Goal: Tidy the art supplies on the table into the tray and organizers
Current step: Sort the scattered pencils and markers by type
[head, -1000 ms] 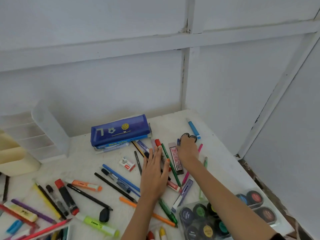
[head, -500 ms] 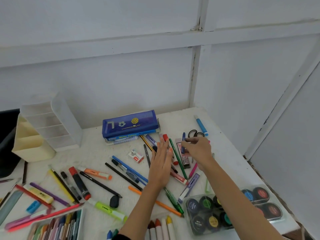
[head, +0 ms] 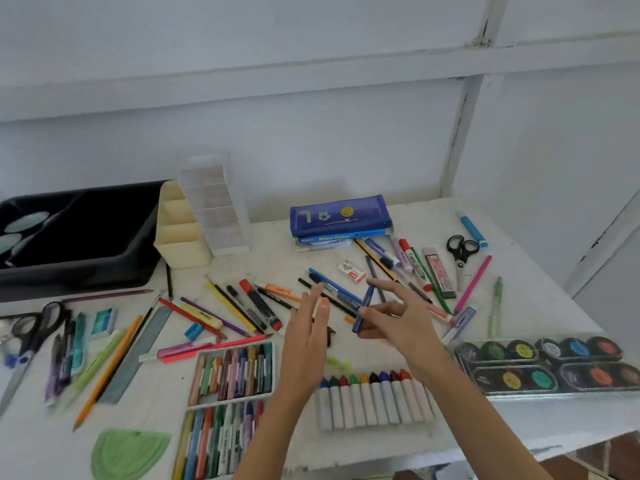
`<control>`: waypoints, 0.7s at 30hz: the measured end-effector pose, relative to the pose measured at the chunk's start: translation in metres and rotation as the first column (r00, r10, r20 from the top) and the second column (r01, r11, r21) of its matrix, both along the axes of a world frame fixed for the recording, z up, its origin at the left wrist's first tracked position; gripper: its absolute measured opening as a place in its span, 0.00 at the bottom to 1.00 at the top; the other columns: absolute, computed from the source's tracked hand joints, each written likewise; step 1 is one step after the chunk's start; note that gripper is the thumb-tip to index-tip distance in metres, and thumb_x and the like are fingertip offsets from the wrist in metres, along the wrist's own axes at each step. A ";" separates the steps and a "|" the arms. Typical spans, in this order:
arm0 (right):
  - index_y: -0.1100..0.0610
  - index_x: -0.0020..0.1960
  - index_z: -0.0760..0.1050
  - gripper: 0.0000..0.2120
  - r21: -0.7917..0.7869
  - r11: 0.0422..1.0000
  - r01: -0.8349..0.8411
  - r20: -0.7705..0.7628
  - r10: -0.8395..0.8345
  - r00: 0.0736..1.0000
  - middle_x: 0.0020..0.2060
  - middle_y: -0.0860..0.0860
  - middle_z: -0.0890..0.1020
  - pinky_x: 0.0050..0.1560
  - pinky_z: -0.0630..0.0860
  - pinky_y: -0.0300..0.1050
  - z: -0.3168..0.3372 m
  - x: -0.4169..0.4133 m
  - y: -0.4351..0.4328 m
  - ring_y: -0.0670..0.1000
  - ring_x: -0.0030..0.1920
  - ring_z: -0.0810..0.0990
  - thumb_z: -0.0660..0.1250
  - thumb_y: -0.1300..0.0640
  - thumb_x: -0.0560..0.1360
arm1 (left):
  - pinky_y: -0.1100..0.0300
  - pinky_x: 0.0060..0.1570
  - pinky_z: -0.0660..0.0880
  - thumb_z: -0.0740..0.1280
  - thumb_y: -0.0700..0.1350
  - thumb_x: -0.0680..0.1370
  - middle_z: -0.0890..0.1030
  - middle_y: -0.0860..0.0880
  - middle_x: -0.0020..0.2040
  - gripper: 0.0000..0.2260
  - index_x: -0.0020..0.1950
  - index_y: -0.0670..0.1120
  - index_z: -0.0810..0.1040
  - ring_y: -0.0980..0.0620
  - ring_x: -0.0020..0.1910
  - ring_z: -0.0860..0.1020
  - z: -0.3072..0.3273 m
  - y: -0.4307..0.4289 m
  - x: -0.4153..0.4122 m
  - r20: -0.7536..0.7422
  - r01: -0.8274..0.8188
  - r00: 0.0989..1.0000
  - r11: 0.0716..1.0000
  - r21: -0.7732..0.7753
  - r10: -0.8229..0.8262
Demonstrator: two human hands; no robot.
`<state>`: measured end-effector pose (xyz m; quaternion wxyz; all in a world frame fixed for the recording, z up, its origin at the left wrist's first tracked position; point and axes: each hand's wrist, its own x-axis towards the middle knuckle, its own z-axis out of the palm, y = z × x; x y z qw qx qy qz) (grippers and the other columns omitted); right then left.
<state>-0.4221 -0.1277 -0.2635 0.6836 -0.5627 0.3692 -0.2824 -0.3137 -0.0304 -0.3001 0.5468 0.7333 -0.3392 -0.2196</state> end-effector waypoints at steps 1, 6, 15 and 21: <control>0.54 0.58 0.76 0.18 -0.008 1.000 -0.010 0.003 0.010 1.000 0.35 0.61 0.83 0.36 0.81 0.45 -0.001 0.004 0.015 0.57 0.34 0.84 0.69 0.69 0.72 | 0.48 0.74 0.55 0.53 0.62 0.79 0.62 0.59 0.74 0.16 0.67 0.68 0.60 0.58 0.74 0.56 -0.004 0.014 0.006 0.043 -0.013 0.999 0.999 0.029 0.012; 0.55 0.57 0.77 0.14 -0.126 0.989 -0.075 -0.013 0.074 0.997 0.34 0.60 0.83 0.38 0.82 0.48 -0.013 0.022 0.079 0.60 0.34 0.83 0.70 0.64 0.73 | 0.49 0.72 0.59 0.59 0.48 0.81 0.64 0.55 0.73 0.19 0.72 0.58 0.63 0.54 0.73 0.59 -0.022 0.083 0.033 0.276 -0.074 0.960 0.992 0.098 0.044; 0.48 0.55 0.77 0.15 -0.460 0.880 -0.118 -0.168 0.044 0.985 0.31 0.51 0.81 0.38 0.80 0.40 -0.034 0.035 0.150 0.48 0.32 0.80 0.71 0.62 0.72 | 0.67 0.70 0.37 0.53 0.50 0.83 0.54 0.56 0.75 0.20 0.75 0.52 0.58 0.62 0.73 0.43 -0.036 0.155 0.052 0.562 -0.045 0.820 0.965 0.257 -0.111; 0.45 0.57 0.74 0.17 -0.602 0.765 -0.230 -0.347 0.008 0.938 0.33 0.46 0.78 0.38 0.73 0.30 -0.044 0.032 0.163 0.43 0.36 0.77 0.71 0.61 0.73 | 0.61 0.69 0.29 0.28 0.66 0.72 0.36 0.58 0.74 0.34 0.75 0.53 0.40 0.56 0.74 0.33 -0.047 0.156 0.054 0.652 -0.066 0.707 0.892 0.447 -0.274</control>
